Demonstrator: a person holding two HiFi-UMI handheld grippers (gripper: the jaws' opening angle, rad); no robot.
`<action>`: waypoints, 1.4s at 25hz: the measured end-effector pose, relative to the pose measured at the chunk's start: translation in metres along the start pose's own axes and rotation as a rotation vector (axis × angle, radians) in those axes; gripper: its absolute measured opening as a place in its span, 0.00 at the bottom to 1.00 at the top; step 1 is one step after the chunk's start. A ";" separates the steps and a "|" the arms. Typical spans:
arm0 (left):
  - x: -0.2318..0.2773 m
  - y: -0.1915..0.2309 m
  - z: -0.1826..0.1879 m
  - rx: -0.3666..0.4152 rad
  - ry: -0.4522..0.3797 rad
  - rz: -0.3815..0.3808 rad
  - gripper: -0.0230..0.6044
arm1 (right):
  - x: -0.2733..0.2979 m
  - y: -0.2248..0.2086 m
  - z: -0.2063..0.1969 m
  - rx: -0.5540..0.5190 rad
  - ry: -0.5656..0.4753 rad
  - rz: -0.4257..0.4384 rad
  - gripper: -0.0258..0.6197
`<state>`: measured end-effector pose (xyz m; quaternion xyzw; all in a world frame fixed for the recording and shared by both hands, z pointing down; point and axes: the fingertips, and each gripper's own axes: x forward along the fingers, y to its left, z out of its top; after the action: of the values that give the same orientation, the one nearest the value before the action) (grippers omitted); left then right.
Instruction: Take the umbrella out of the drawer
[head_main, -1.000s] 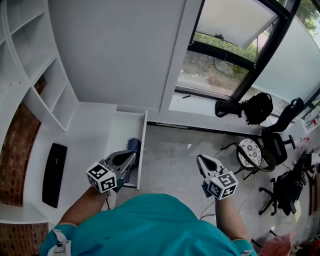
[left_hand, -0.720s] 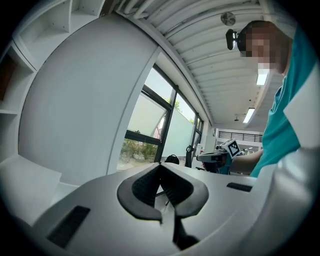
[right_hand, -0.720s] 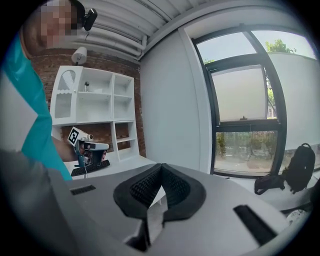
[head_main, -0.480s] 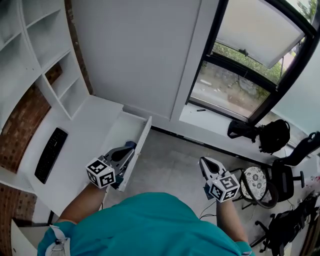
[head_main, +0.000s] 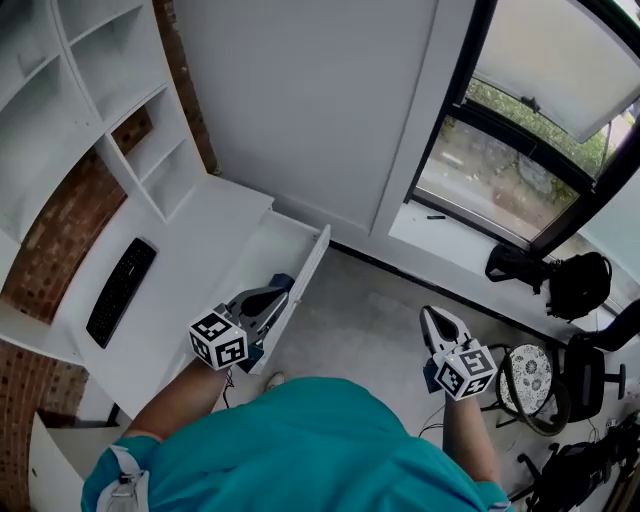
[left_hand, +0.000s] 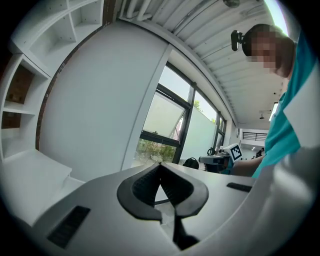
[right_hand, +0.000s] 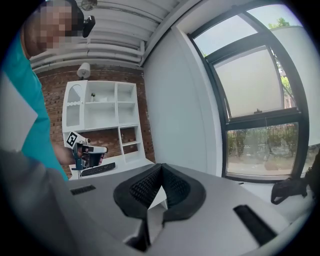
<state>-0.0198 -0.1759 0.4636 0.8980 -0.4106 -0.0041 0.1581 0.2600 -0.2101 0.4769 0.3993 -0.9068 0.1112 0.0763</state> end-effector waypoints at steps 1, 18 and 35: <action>0.003 0.004 -0.001 -0.005 0.006 -0.008 0.05 | 0.002 0.000 -0.001 0.007 0.005 -0.007 0.07; -0.002 0.092 -0.053 -0.067 0.110 0.099 0.05 | 0.115 0.042 -0.001 -0.141 0.164 0.170 0.07; -0.075 0.219 -0.164 -0.236 0.209 0.278 0.05 | 0.320 0.205 -0.114 -0.418 0.423 0.590 0.08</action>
<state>-0.2080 -0.2085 0.6732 0.8034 -0.5086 0.0630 0.3031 -0.1004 -0.2718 0.6304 0.0668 -0.9498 0.0215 0.3049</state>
